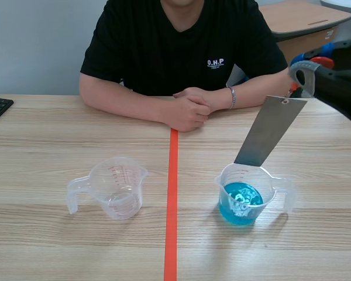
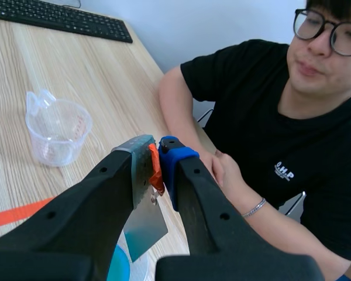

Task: Do the redox reaction experiment.
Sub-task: 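Raise the plate and point at it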

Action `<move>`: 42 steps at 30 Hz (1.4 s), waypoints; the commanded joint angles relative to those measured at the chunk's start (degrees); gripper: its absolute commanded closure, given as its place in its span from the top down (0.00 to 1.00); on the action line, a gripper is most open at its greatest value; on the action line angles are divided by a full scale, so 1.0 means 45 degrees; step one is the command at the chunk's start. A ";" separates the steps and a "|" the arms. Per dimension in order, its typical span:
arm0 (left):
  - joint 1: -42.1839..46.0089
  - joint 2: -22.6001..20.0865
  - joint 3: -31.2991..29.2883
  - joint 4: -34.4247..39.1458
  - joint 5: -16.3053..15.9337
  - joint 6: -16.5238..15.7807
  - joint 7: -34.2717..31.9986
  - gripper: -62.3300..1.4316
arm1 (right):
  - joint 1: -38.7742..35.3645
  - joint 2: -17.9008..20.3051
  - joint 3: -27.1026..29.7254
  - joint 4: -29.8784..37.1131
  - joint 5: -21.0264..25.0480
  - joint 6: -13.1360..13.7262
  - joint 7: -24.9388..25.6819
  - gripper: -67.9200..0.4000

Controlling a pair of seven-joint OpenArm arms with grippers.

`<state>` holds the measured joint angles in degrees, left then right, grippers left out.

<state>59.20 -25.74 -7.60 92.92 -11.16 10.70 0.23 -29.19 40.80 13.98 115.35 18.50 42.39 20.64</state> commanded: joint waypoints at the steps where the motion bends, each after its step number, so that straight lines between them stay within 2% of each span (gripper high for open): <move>1: -0.0005 0.0034 -0.0053 0.0102 -0.0034 0.0024 -0.0131 0.10 | 0.0058 0.0175 0.0214 0.0306 0.0471 0.0073 -0.0160 0.03; 12: -0.0005 0.0034 -0.0053 0.0102 -0.0034 0.0019 -0.0141 0.10 | 0.0063 0.0175 0.1005 0.1452 0.2992 0.0073 -0.2948 0.03; 15: -0.0005 0.0029 -0.0053 0.0102 -0.0034 -0.0243 -0.0180 0.10 | 0.0063 0.0175 0.1151 0.1656 0.3575 0.0073 -0.3604 0.03; 18: 0.0000 0.0029 -0.0039 0.0102 -0.0034 -0.0588 -0.0121 0.10 | 0.0063 0.0175 0.1219 0.1783 0.3968 0.0073 -0.4080 0.03; 23: 0.0073 -0.0097 -0.0019 0.0107 -0.0034 -0.0908 -0.0185 0.10 | 0.0058 0.0175 0.1229 0.1787 0.4046 0.0073 -0.4328 0.03; 26: -0.0005 -0.0636 0.0024 0.0155 -0.0466 -0.1681 -0.0398 0.10 | 0.0058 0.0175 0.1229 0.1787 0.4046 0.0073 -0.4337 0.03; 30: -0.0617 -0.1690 0.0359 0.0214 -0.1273 -0.2103 -0.0593 0.10 | 0.0063 0.0170 0.1229 0.1787 0.4046 0.0073 -0.4333 0.03; 37: -0.2220 -0.3662 0.1457 0.0389 -0.1282 -0.2390 -0.1472 0.10 | 0.0063 0.0170 0.1229 0.1787 0.4046 0.0073 -0.4323 0.03; 42: -0.3662 -0.5051 0.2453 0.0617 -0.1370 -0.3167 -0.1486 0.10 | 0.0063 0.0170 0.1229 0.1787 0.4041 0.0073 -0.4328 0.03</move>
<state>43.44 -48.12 3.27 94.19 -16.97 -3.53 -5.54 -29.52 40.80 18.70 122.76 35.83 42.39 0.32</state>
